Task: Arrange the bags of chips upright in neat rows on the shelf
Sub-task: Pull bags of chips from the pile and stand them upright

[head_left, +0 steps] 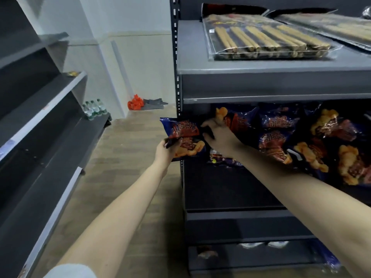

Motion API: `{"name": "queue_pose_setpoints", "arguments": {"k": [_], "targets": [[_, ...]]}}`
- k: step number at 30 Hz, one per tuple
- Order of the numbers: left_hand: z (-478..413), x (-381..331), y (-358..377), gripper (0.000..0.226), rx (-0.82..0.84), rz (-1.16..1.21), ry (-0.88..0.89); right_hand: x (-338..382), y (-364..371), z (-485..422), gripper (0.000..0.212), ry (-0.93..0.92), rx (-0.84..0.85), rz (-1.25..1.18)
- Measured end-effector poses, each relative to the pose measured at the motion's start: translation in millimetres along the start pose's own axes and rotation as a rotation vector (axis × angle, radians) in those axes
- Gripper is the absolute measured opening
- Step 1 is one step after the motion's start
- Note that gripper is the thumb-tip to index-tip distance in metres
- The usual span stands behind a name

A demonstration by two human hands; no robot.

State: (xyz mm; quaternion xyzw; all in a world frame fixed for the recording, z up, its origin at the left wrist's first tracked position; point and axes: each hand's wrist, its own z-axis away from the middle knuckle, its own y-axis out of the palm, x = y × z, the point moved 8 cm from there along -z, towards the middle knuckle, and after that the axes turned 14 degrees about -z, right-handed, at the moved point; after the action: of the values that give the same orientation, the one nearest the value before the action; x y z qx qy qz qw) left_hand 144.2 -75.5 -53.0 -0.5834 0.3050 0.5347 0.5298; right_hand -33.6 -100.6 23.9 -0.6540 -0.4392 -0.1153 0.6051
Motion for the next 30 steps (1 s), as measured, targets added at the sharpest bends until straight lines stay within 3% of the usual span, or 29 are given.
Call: {"name": "queue_pose_setpoints", "arguments": {"k": [6, 10, 14, 17, 23, 30], "targets": [[-12.2, 12.6, 17.4, 0.036, 0.004, -0.019, -0.048, -31.8, 28.3, 24.2, 0.058, 0.055, 0.204, 0.248], [-12.3, 6.2, 24.2, 0.022, 0.025, -0.171, 0.055, -38.7, 26.7, 28.5, 0.058, -0.014, 0.165, 0.323], [-19.0, 3.6, 32.6, 0.047, 0.086, -0.225, 0.062, -49.1, 18.4, 30.7, 0.058, -0.037, 0.150, 0.337], [-23.9, -2.5, 42.7, 0.053, 0.132, -0.247, 0.085, -60.2, 8.5, 32.2, 0.058, -0.040, 0.141, 0.351], [-32.9, -16.0, 63.5, 0.066, 0.055, -0.550, 0.137, -77.1, -5.0, 33.2, 0.059, -0.036, 0.127, 0.420], [-39.3, -18.6, 73.1, 0.062, -0.009, -0.678, 0.149, -85.3, -6.9, 31.9, 0.064, 0.000, 0.157, 0.479]]}}
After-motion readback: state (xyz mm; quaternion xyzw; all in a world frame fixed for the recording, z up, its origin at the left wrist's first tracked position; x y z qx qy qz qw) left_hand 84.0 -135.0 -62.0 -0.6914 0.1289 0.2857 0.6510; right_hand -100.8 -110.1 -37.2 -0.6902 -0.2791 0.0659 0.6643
